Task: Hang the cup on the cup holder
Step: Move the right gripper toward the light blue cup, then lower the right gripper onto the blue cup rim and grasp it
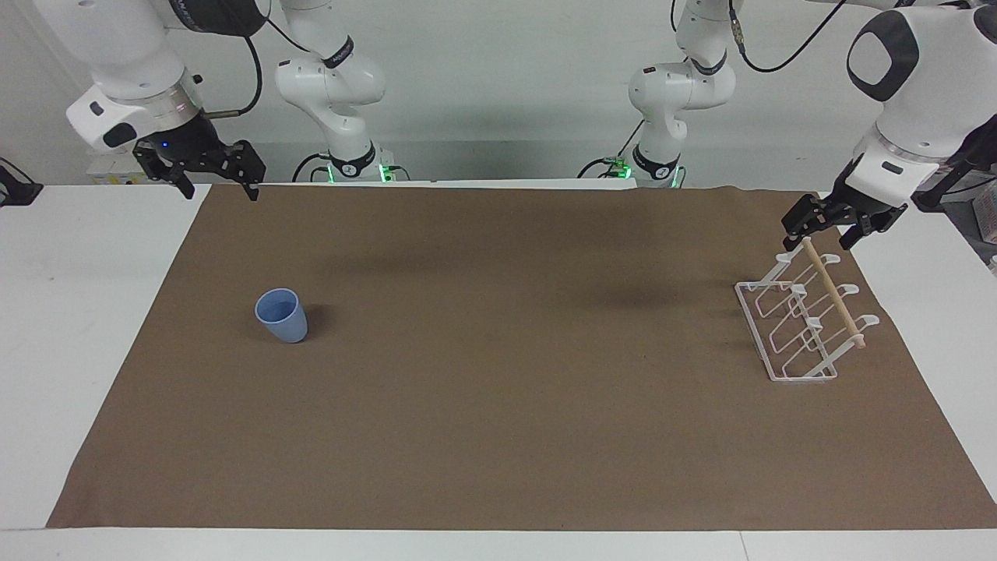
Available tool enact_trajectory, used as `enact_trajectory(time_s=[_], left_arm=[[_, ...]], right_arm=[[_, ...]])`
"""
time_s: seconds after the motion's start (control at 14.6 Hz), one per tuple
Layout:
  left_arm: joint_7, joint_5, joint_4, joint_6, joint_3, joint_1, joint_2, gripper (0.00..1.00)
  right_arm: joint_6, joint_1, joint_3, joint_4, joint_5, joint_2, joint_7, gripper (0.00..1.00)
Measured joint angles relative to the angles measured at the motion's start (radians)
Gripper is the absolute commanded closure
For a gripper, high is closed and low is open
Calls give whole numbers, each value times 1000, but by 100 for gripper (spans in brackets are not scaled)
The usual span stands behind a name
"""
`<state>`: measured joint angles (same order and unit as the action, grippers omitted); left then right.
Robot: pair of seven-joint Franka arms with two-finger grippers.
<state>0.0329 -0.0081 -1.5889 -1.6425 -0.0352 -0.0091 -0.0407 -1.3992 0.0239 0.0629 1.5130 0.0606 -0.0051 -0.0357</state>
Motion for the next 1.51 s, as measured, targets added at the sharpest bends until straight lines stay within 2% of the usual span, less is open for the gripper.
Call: enact_trajectory(time_s=[0.27, 0.68, 0.96, 1.23, 1.51], left_arm=[[0, 0, 0, 0, 0, 0, 0, 0], [0, 0, 0, 0, 0, 0, 0, 0], [0, 0, 0, 0, 0, 0, 0, 0], [0, 0, 0, 0, 0, 0, 0, 0], [0, 0, 0, 0, 0, 0, 0, 0]], right_arm=[[-4, -2, 2, 0, 0, 0, 0, 0], [-78, -2, 3, 39, 0, 2, -20, 0], [-261, -11, 3, 172, 0, 13, -134, 0], [-454, -67, 5, 309, -54, 65, -233, 0], [-565, -89, 6, 378, -63, 132, -240, 5]])
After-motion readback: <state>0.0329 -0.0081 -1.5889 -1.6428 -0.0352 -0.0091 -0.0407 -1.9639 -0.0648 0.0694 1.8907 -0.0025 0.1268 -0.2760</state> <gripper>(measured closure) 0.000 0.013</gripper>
